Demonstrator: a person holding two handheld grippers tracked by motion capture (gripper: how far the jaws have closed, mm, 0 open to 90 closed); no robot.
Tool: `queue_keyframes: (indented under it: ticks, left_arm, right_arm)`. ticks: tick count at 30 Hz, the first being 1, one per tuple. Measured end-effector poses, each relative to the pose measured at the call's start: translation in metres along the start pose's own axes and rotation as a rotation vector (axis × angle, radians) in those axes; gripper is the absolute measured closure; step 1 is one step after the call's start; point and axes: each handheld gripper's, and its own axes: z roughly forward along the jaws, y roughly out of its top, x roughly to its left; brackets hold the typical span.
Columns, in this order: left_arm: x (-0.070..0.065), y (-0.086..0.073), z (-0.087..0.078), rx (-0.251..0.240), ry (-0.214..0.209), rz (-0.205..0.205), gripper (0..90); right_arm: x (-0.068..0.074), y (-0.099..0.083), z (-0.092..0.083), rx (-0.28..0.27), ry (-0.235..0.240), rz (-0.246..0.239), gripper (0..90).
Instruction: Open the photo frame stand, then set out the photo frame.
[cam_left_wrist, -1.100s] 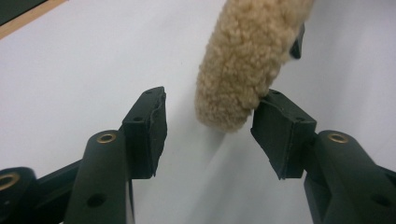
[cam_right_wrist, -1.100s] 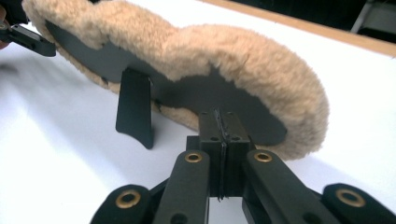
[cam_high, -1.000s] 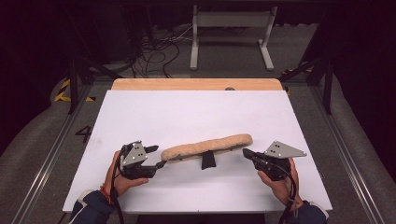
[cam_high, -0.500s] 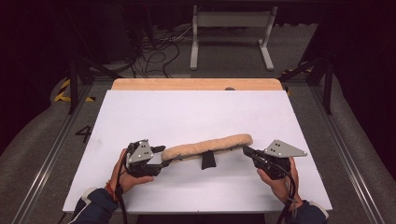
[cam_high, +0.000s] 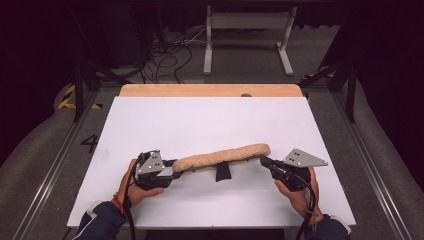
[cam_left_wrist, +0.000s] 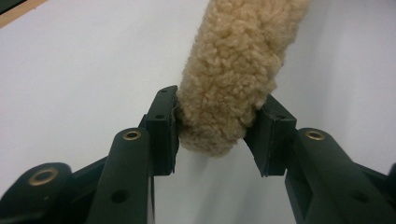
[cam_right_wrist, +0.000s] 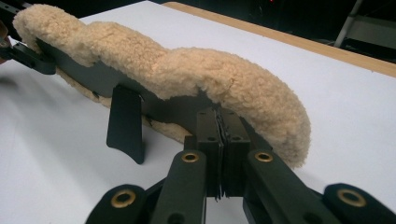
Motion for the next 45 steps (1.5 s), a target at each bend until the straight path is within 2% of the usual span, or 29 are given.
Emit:
queue_keyframes:
  ticks: [7, 11, 17, 23, 31, 37, 45]
  left_arm:
    - [0.000, 0.000, -0.001, -0.004, 0.011, 0.004, 57.9]
    - [-0.001, 0.002, -0.002, -0.040, 0.021, -0.008, 52.2]
    - [-0.003, 0.005, -0.001, -0.050, 0.008, 0.003, 53.1]
    - [-0.006, 0.006, -0.002, -0.048, 0.011, 0.010, 56.5]
    - [-0.011, 0.007, -0.003, -0.036, 0.021, 0.033, 61.2]
    - [-0.014, 0.008, -0.004, -0.026, 0.014, 0.057, 63.0]
    - [-0.021, 0.008, -0.006, -0.013, 0.007, 0.100, 65.0]
  right_arm:
    - [-0.004, 0.000, 0.002, 0.005, -0.006, 0.020, 88.4]
    - [-0.004, -0.001, 0.006, 0.012, 0.010, 0.039, 87.8]
    - [-0.001, 0.000, 0.012, 0.039, 0.009, 0.029, 87.5]
    - [-0.007, -0.004, 0.013, 0.057, -0.016, 0.057, 87.6]
    - [-0.012, -0.007, 0.017, 0.072, -0.039, 0.068, 87.6]
    - [-0.017, -0.007, 0.029, 0.076, -0.051, 0.099, 87.8]
    - [-0.014, -0.005, 0.039, 0.084, -0.058, 0.078, 87.3]
